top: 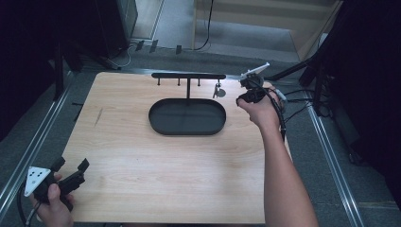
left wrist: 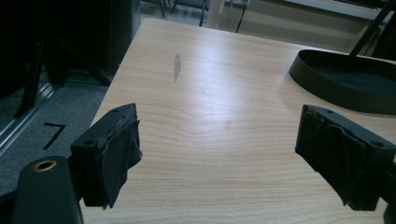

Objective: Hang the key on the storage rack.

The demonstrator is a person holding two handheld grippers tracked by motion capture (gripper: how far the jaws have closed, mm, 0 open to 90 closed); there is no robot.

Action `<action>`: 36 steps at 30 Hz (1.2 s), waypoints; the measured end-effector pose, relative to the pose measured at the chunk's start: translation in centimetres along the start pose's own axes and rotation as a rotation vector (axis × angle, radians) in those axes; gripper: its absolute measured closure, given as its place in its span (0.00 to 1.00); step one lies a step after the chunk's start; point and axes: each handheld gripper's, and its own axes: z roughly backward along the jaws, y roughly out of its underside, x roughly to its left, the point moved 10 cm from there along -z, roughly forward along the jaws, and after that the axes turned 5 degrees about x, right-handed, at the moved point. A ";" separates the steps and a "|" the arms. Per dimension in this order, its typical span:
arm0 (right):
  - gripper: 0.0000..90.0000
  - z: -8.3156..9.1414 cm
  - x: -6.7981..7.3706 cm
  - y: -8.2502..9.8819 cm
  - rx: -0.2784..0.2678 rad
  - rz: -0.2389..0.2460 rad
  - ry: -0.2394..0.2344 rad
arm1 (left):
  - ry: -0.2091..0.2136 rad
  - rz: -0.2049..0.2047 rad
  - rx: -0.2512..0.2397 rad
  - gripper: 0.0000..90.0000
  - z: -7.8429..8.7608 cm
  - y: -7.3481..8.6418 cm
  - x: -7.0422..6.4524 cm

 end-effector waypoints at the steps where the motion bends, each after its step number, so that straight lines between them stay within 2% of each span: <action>1: 0.72 0.0 0.0 0.0 0.000 0.000 0.000 | -0.001 -0.001 0.000 0.15 0.0 0.0 0.0; 3: 0.67 -0.5 -0.3 1.2 0.012 -0.008 -0.009 | 0.000 -0.001 0.001 0.15 0.0 0.0 0.0; 6: 0.64 -0.8 -0.4 2.0 0.014 -0.015 -0.018 | 0.000 0.000 0.000 0.15 0.0 0.0 0.0; 8: 0.58 -1.2 -0.5 3.2 0.007 -0.022 -0.014 | 0.000 0.000 0.000 0.15 0.0 0.0 0.0; 10: 0.56 -1.3 -0.5 3.5 0.008 -0.021 -0.014 | 0.000 0.000 0.000 0.15 0.0 0.0 0.0; 11: 0.47 -1.7 -0.5 4.6 0.014 -0.027 -0.006 | 0.000 0.000 -0.001 0.15 0.0 0.0 0.0; 13: 0.46 -1.8 -0.6 4.9 0.013 -0.033 0.000 | 0.000 -0.001 0.000 0.15 0.0 0.0 0.0; 15: 0.39 -2.2 -0.8 6.5 0.019 -0.050 0.007 | 0.000 -0.003 0.000 0.15 0.0 0.0 0.0; 17: 0.37 -2.4 -0.8 7.0 0.021 -0.049 0.010 | 0.000 -0.002 0.000 0.15 0.0 0.0 0.0; 20: 0.26 -2.9 -1.1 8.9 0.034 -0.065 0.027 | 0.000 -0.002 -0.001 0.15 0.0 0.0 0.0; 21: 0.19 -3.1 -1.3 10.0 0.044 -0.074 0.039 | -0.001 -0.004 -0.002 0.15 0.0 0.0 0.0; 23: 0.17 -3.2 -1.3 10.4 0.047 -0.074 0.040 | -0.002 -0.005 -0.002 0.15 0.0 0.0 0.0; 25: 0.10 -3.5 -1.3 12.3 0.052 -0.077 0.029 | -0.002 -0.005 -0.001 0.15 0.0 0.0 0.0; 26: 0.10 -3.5 -1.3 12.3 0.052 -0.077 0.029 | -0.002 -0.005 -0.001 0.15 0.0 0.0 0.0; 27: 0.07 -3.7 -1.3 13.4 0.050 -0.085 0.018 | -0.004 -0.007 0.000 0.15 0.0 0.0 0.0; 29: 0.07 -3.8 -1.3 13.8 0.046 -0.089 0.011 | -0.004 -0.008 -0.001 0.15 0.0 0.0 0.0; 30: 0.03 -3.9 -1.6 15.1 0.025 -0.101 0.005 | -0.004 -0.009 0.000 0.15 0.0 0.0 -0.1; 32: 0.02 -4.0 -1.7 15.5 0.021 -0.111 0.009 | -0.004 -0.011 0.000 0.15 0.0 0.0 -0.1; 35: 0.00 -4.3 -2.6 17.9 -0.014 -0.134 0.006 | -0.005 -0.012 -0.001 0.15 0.0 0.0 -0.1; 36: 0.00 -4.3 -2.6 17.9 -0.014 -0.134 0.006 | -0.005 -0.012 -0.001 0.15 0.0 0.0 -0.1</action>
